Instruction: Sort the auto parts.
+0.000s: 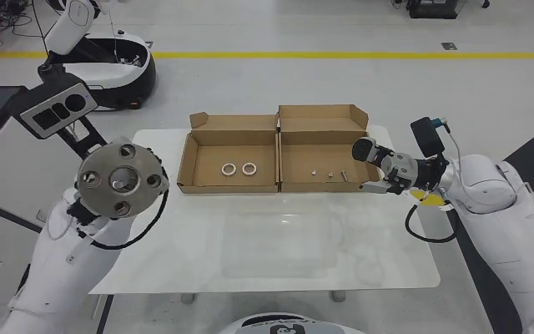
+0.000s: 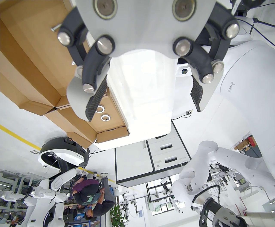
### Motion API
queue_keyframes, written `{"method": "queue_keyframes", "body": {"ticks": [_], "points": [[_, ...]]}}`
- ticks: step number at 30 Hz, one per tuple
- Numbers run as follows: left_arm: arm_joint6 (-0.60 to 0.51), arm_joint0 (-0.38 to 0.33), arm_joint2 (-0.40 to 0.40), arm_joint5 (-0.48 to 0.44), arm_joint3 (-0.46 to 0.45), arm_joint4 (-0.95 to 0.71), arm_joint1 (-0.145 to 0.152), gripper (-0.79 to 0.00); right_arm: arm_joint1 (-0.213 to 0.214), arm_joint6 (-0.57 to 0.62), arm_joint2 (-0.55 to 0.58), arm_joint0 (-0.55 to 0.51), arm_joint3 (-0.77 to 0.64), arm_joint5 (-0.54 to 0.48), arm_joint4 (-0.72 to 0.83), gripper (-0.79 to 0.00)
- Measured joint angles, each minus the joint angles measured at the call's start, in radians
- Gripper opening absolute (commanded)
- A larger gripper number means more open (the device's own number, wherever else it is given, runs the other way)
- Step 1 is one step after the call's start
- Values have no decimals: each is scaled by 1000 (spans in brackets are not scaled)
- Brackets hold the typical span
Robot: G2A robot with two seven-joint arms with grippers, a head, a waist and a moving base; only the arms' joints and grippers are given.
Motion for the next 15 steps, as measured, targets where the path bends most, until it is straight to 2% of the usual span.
{"method": "queue_keyframes", "body": {"ticks": [6,15], "points": [[0,39,-38,0,-21,-79,-17,-785,0,0,0,0,0,0,0,0],[-37,86,-98,37,3,98,-19,-785,0,0,0,0,0,0,0,0]]}}
